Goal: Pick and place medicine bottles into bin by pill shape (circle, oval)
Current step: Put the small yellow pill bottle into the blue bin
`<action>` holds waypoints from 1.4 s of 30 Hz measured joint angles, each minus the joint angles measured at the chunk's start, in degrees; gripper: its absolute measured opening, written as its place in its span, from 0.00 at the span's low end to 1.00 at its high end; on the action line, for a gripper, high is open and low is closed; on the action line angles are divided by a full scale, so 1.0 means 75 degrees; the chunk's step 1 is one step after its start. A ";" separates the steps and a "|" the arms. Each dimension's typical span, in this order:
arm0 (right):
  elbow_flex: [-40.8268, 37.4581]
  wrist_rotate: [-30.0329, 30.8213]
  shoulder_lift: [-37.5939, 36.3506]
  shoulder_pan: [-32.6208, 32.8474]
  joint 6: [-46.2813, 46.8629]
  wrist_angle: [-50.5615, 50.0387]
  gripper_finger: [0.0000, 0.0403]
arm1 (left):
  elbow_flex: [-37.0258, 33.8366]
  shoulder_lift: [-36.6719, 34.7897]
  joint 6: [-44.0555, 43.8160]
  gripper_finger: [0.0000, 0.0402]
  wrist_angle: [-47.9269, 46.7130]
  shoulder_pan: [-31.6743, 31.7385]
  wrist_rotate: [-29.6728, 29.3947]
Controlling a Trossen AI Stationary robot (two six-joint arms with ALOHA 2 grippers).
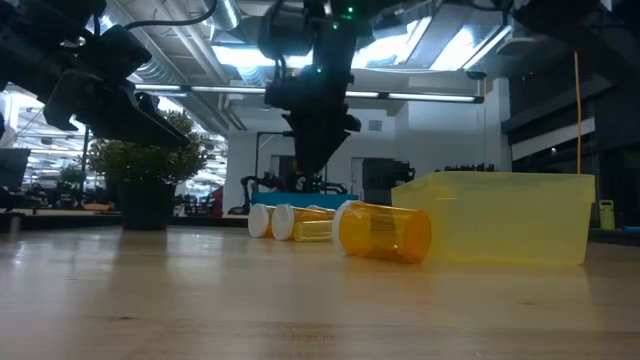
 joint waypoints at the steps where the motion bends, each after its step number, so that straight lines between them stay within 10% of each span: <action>1: 0.0000 0.0006 -0.0005 0.0106 -0.0001 0.0017 0.47 | 0.0000 0.0000 -0.0001 0.42 0.0000 -0.0001 0.0000; 16: -0.0843 0.0763 -0.0029 0.1128 0.0521 0.0712 0.47 | 0.0000 0.0000 -0.0003 0.42 0.0000 -0.0002 0.0000; 42: -0.2020 0.0298 0.0020 0.0983 -0.2021 0.1699 0.47 | 0.0000 0.0000 -0.0003 0.42 0.0000 0.0001 0.0000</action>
